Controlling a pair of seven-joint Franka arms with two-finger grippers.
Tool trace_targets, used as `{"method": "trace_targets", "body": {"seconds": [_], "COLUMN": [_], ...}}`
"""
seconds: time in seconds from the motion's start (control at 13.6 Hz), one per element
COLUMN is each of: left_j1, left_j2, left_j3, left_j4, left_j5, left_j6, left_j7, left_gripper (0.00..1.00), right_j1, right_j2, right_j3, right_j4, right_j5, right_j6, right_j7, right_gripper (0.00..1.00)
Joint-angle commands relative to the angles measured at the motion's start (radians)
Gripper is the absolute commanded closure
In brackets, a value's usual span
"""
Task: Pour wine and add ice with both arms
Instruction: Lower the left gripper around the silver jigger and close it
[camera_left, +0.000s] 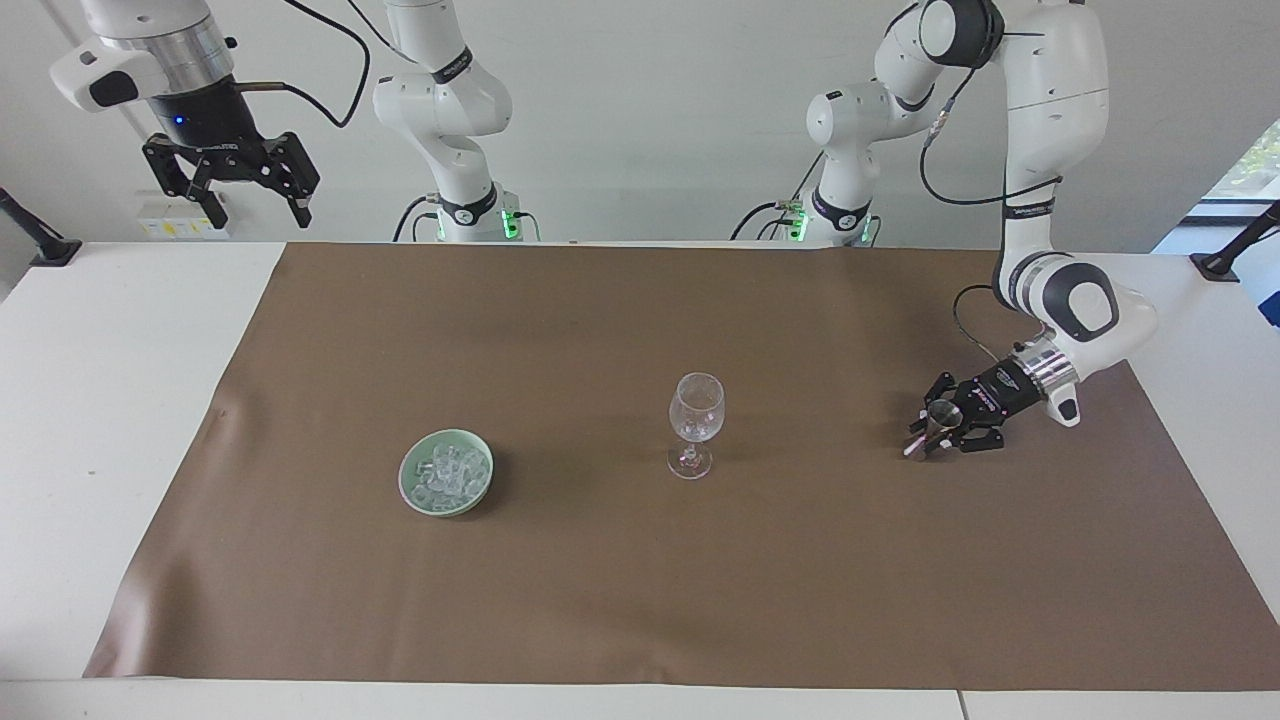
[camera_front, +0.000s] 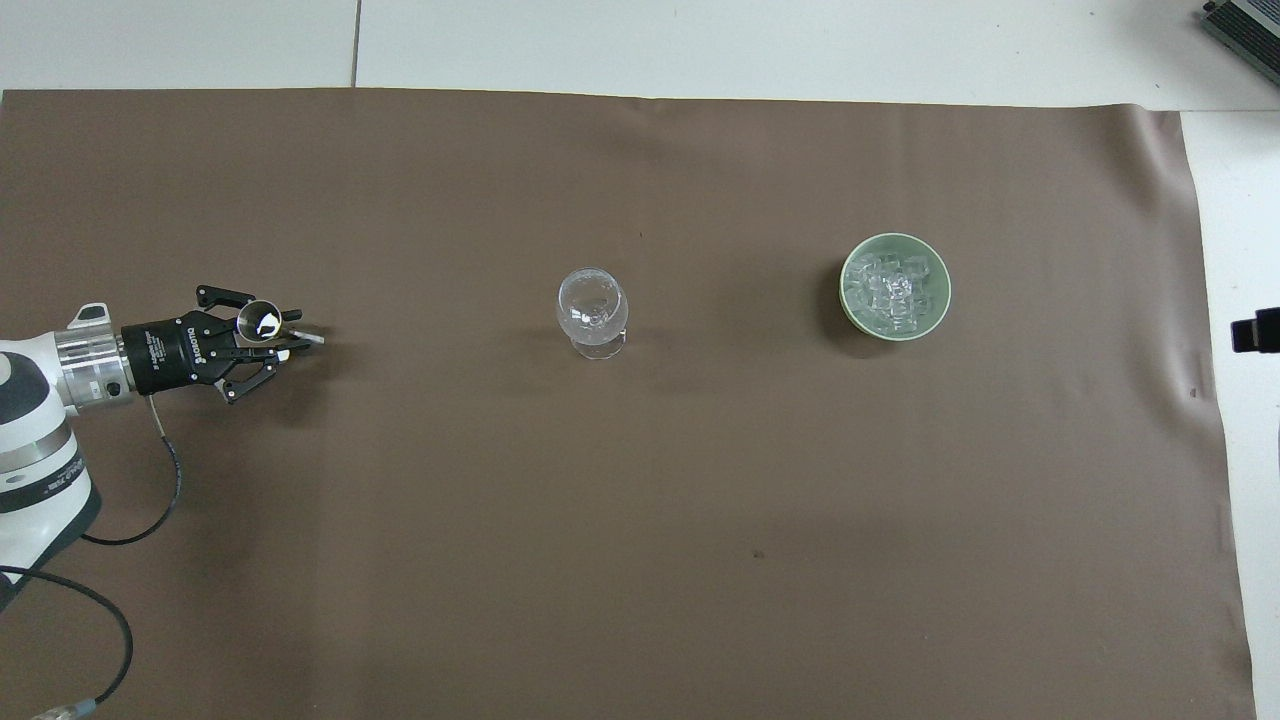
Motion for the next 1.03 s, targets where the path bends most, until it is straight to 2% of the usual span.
{"method": "trace_targets", "body": {"seconds": [0.0,0.29,0.52,0.74,0.96], "left_j1": [-0.011,-0.011,-0.011,-0.011,-0.006], "left_j2": [-0.028,-0.028,-0.028,-0.028,-0.030], "left_j3": [0.007,0.007,0.007,0.007,0.007], "left_j4": [-0.034,-0.034,-0.034,-0.034,-0.034], "left_j5": [-0.023,-0.023,-0.023,-0.023,-0.023], "left_j6": [0.018,0.018,0.018,0.018,0.015], "left_j7": [0.012,0.012,0.012,0.012,0.010], "left_gripper": [0.67,0.80,0.84,1.00,1.00], "right_j1": [-0.001,-0.001,-0.001,-0.001,-0.001], "right_j2": [-0.009,-0.009,-0.009,-0.009,-0.009], "right_j3": [-0.003,-0.003,-0.003,-0.003,-0.003], "right_j4": [-0.007,-0.007,-0.007,-0.007,-0.007], "right_j5": [0.019,0.019,0.019,0.019,0.019], "right_j6": [-0.008,-0.008,-0.008,-0.008,-0.008], "right_j7": [-0.016,-0.016,-0.016,-0.016,-0.016], "right_gripper": [0.00,0.00,0.00,0.00,0.00]}}
